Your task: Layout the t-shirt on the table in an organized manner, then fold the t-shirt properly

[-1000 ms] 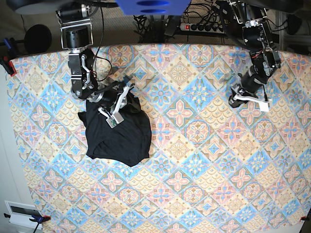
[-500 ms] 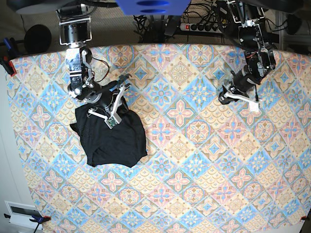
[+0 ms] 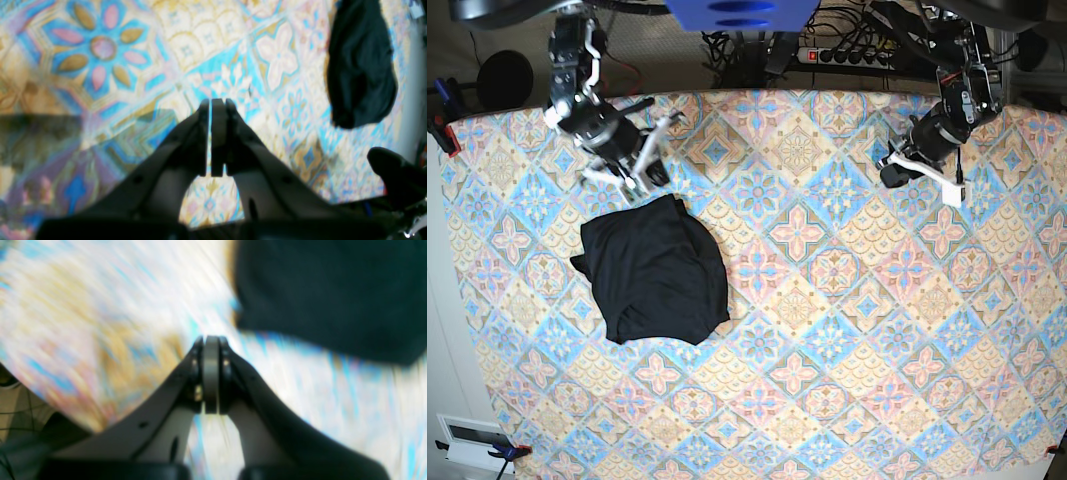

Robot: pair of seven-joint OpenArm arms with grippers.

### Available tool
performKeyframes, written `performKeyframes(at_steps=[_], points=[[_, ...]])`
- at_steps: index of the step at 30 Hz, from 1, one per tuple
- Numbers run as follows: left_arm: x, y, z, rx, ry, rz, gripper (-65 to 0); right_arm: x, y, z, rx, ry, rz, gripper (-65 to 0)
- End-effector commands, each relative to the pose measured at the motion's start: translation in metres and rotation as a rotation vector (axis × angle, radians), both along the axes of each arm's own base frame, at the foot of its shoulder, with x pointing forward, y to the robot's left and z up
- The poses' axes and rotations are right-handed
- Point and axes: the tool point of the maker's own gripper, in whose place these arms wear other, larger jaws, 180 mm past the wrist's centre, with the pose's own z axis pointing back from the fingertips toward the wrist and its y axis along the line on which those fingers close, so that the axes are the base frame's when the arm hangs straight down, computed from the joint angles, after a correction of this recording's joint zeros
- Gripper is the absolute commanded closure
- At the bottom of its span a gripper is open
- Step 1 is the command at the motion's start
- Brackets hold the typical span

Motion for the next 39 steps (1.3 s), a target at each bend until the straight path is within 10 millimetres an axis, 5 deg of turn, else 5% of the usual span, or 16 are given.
performKeyframes(at_steps=[1,10,16,23,32,39], points=[[-0.004,0.002,0.006,0.017,-0.012,-0.019,0.0,-0.015,0.0,-0.001,0.017,0.016,0.001,0.0],[-0.067,0.01,-0.011,0.068,0.129,-0.055,0.0,-0.095,-0.064,-0.025,-0.083,0.196,-0.154,0.0],[-0.118,0.032,-0.023,0.116,0.26,-0.035,0.0,-0.143,-0.08,-0.033,-0.12,0.306,-0.187,0.0],[-0.168,0.045,-0.043,0.171,0.404,-0.037,0.0,-0.175,-0.085,-0.045,-0.125,0.399,-0.201,0.0],[-0.211,0.047,-0.114,0.288,0.533,-0.091,0.0,-0.222,-0.097,-0.103,-0.082,0.605,-0.289,0.0],[-0.231,0.012,-0.185,0.299,0.591,-0.211,0.0,-0.247,-0.097,-0.146,0.009,0.676,-0.395,0.0]])
